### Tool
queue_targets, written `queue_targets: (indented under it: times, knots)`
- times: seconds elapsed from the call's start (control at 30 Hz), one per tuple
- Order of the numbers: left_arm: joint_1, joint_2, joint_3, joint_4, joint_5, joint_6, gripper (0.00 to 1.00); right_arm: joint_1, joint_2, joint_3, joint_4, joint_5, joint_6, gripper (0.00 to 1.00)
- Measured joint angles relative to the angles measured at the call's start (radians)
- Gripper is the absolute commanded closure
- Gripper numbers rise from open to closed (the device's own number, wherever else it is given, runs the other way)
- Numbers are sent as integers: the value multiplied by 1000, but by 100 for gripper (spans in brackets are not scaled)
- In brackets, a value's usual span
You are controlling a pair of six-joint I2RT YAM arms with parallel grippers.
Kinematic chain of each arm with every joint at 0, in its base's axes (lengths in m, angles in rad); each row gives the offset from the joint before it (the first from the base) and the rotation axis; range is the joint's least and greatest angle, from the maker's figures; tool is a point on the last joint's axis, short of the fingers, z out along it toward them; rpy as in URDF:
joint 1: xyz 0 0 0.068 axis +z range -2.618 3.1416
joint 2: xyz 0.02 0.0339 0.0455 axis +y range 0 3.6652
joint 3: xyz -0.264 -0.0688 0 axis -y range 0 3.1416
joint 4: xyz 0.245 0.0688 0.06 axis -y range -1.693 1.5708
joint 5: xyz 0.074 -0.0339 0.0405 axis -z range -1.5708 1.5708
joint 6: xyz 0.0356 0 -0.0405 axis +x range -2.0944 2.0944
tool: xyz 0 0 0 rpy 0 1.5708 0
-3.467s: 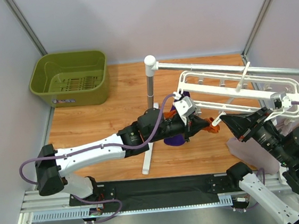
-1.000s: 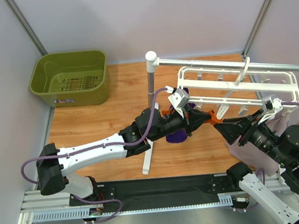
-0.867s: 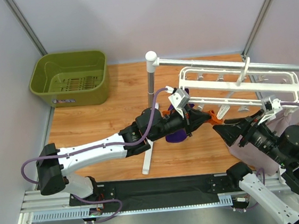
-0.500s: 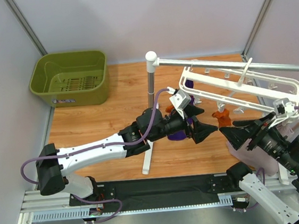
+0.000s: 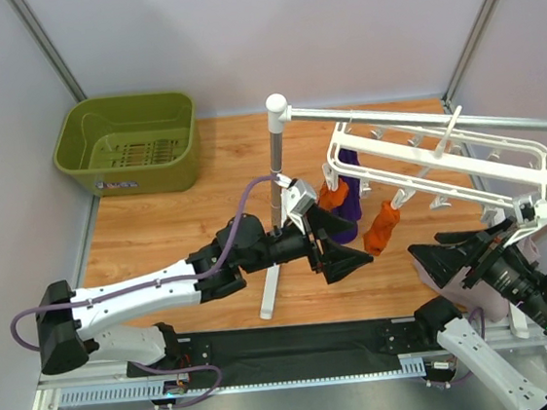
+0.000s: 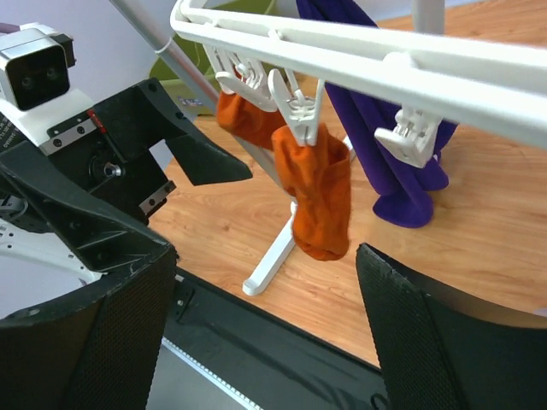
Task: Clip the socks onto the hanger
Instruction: Reset both arms
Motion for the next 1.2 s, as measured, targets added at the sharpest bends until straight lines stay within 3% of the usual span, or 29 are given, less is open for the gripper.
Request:
queue_targets:
  times: [0.3, 0.47, 0.67, 0.87, 1.0, 1.2]
  knots:
    - [0, -246, -254, 43, 51, -132, 0, 0, -126, -202, -13, -48, 70, 6]
    - [-1, -504, -462, 45, -40, -153, 0, 0, -201, -350, 8, -50, 122, 0]
    - [1, -838, -710, 33, -223, -182, 0, 0, -260, -570, 99, -59, 180, 0]
    - [43, -1109, -969, 47, -309, -282, 0, 0, -369, -749, 174, -55, 232, 0]
    - [54, -1255, -991, 58, -308, -340, 0, 0, -371, -821, 202, -34, 253, 0]
    - [55, -1270, -988, 101, -243, -344, 0, 0, -372, -927, 246, 14, 298, 0]
